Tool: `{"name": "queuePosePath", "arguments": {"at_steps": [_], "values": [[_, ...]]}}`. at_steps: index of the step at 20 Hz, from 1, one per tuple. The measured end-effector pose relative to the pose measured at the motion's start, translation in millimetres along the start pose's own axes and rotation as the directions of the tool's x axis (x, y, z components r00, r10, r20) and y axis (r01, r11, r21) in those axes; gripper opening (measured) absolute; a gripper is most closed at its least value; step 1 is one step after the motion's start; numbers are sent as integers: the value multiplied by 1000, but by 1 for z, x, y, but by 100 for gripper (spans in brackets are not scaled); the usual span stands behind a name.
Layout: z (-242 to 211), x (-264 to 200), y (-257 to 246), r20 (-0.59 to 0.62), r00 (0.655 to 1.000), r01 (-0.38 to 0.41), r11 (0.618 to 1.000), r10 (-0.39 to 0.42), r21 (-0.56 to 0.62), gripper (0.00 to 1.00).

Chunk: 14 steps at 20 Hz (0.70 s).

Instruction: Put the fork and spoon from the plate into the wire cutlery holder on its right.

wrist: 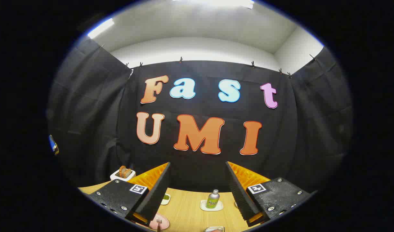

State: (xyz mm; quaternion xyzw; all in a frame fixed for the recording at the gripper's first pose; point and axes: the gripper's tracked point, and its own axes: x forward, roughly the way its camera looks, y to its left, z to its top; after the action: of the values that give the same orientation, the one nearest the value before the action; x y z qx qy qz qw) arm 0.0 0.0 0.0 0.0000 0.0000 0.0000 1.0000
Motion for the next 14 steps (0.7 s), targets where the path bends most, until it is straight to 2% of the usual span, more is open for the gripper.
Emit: {"name": "queuePosePath", "arguments": {"at_steps": [14], "values": [[0, -4, 18, -8, 998, -58, 998, 58, -3, 97]]}}
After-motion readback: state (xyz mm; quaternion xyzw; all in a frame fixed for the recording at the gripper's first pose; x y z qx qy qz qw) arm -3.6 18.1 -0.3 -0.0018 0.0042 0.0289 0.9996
